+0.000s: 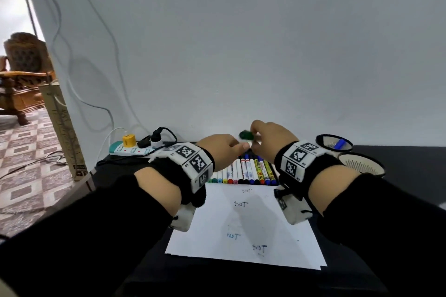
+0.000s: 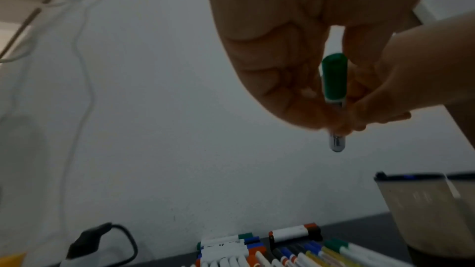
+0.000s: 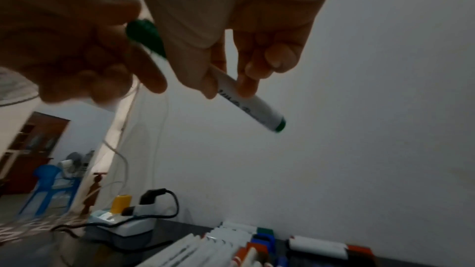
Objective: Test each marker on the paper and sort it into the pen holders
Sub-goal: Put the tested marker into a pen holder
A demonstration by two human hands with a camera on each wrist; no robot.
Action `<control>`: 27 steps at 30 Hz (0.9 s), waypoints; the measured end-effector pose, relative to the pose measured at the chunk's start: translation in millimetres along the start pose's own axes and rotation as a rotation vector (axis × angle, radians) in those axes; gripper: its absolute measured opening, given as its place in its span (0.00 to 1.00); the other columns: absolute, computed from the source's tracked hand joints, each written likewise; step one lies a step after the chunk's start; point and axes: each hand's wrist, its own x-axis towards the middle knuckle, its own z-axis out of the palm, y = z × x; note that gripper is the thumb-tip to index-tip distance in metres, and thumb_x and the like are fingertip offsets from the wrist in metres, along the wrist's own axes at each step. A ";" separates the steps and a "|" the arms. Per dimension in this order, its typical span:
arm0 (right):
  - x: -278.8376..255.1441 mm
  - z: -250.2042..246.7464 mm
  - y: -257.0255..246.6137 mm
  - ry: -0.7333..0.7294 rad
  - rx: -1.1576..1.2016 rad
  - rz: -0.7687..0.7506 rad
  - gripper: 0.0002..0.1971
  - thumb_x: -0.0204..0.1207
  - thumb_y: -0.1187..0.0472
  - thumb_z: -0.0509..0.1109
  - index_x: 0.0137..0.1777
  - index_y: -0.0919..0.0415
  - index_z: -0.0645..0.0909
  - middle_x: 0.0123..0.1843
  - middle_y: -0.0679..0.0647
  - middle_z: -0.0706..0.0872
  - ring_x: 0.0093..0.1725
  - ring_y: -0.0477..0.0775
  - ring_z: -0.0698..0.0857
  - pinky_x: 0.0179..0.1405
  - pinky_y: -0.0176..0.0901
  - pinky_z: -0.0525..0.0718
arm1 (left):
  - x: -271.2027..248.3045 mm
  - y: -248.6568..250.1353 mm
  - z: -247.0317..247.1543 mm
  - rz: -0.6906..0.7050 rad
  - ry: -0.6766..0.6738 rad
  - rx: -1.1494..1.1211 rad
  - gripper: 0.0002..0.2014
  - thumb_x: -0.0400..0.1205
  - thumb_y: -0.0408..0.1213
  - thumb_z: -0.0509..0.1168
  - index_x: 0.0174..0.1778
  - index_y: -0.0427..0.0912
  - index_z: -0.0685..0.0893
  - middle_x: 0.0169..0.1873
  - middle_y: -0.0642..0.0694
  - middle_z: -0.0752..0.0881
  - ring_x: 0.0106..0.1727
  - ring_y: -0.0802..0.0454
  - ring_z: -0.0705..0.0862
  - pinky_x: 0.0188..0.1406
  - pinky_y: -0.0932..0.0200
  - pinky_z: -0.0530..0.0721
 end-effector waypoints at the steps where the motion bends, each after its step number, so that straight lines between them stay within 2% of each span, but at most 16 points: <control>1: 0.4 -0.9 10.7 0.013 0.026 0.054 0.12 0.79 0.62 0.62 0.61 0.60 0.73 0.49 0.60 0.80 0.46 0.60 0.78 0.43 0.46 0.76 | 4.9 3.9 7.5 0.018 -0.030 0.069 0.26 0.85 0.57 0.49 0.70 0.43 0.74 0.65 0.43 0.81 0.64 0.47 0.80 0.60 0.55 0.76; 2: 0.6 -1.9 20.7 0.026 0.071 0.117 0.12 0.78 0.62 0.62 0.61 0.61 0.72 0.46 0.59 0.80 0.44 0.60 0.77 0.42 0.44 0.75 | 9.8 5.2 16.9 0.028 -0.067 0.134 0.30 0.85 0.58 0.49 0.77 0.43 0.66 0.72 0.43 0.75 0.71 0.47 0.74 0.66 0.54 0.72; 4: 0.1 -5.4 44.8 0.059 0.191 0.249 0.12 0.77 0.62 0.63 0.59 0.61 0.74 0.45 0.58 0.80 0.43 0.59 0.77 0.41 0.42 0.74 | 21.4 8.7 40.1 0.051 -0.151 0.240 0.35 0.84 0.60 0.49 0.83 0.43 0.51 0.81 0.43 0.57 0.81 0.46 0.59 0.76 0.51 0.61; 5: -0.1 -7.2 55.8 0.083 0.250 0.305 0.12 0.76 0.62 0.64 0.59 0.60 0.75 0.46 0.57 0.81 0.44 0.59 0.78 0.42 0.42 0.73 | 27.1 9.3 51.9 0.060 -0.192 0.289 0.37 0.84 0.60 0.49 0.83 0.44 0.47 0.83 0.43 0.50 0.83 0.46 0.51 0.79 0.49 0.56; 7: -1.1 -11.7 77.7 0.132 0.352 0.392 0.11 0.76 0.63 0.64 0.58 0.59 0.76 0.46 0.55 0.81 0.46 0.60 0.80 0.43 0.41 0.73 | 41.0 13.8 75.9 0.082 -0.278 0.368 0.38 0.83 0.62 0.48 0.83 0.45 0.43 0.83 0.41 0.42 0.83 0.45 0.43 0.80 0.46 0.51; 12: -2.4 -21.1 124.0 0.241 0.446 0.491 0.10 0.78 0.63 0.64 0.59 0.57 0.75 0.49 0.56 0.82 0.48 0.61 0.82 0.47 0.45 0.79 | 65.1 37.5 116.2 0.183 -0.453 0.500 0.39 0.83 0.63 0.48 0.83 0.45 0.43 0.82 0.41 0.40 0.83 0.43 0.41 0.81 0.42 0.49; 16: 0.6 -22.0 152.4 0.244 0.401 0.562 0.13 0.78 0.64 0.61 0.61 0.59 0.75 0.52 0.59 0.82 0.46 0.60 0.80 0.45 0.45 0.78 | 77.8 50.4 135.0 0.238 -0.526 0.534 0.41 0.82 0.63 0.50 0.83 0.43 0.42 0.82 0.41 0.39 0.83 0.43 0.40 0.80 0.42 0.47; 21: 11.9 -18.0 173.2 0.210 0.311 0.603 0.16 0.79 0.64 0.60 0.66 0.61 0.74 0.59 0.60 0.83 0.57 0.63 0.81 0.52 0.44 0.76 | 86.6 47.5 153.2 0.237 -0.581 0.576 0.43 0.81 0.64 0.52 0.83 0.43 0.39 0.82 0.40 0.36 0.83 0.42 0.40 0.79 0.40 0.47; 24: 22.2 -15.4 183.8 0.154 0.261 0.613 0.17 0.79 0.62 0.60 0.67 0.60 0.73 0.58 0.59 0.82 0.54 0.61 0.80 0.51 0.45 0.76 | 89.8 42.5 162.4 0.234 -0.608 0.585 0.46 0.80 0.65 0.53 0.82 0.43 0.37 0.81 0.40 0.34 0.83 0.43 0.40 0.79 0.40 0.47; 27: 32.5 -11.8 191.5 0.100 0.222 0.621 0.13 0.78 0.63 0.61 0.62 0.59 0.74 0.49 0.56 0.78 0.47 0.59 0.76 0.47 0.44 0.72 | 93.8 34.3 172.1 0.220 -0.641 0.562 0.48 0.79 0.67 0.53 0.82 0.43 0.34 0.81 0.40 0.32 0.83 0.44 0.38 0.81 0.39 0.47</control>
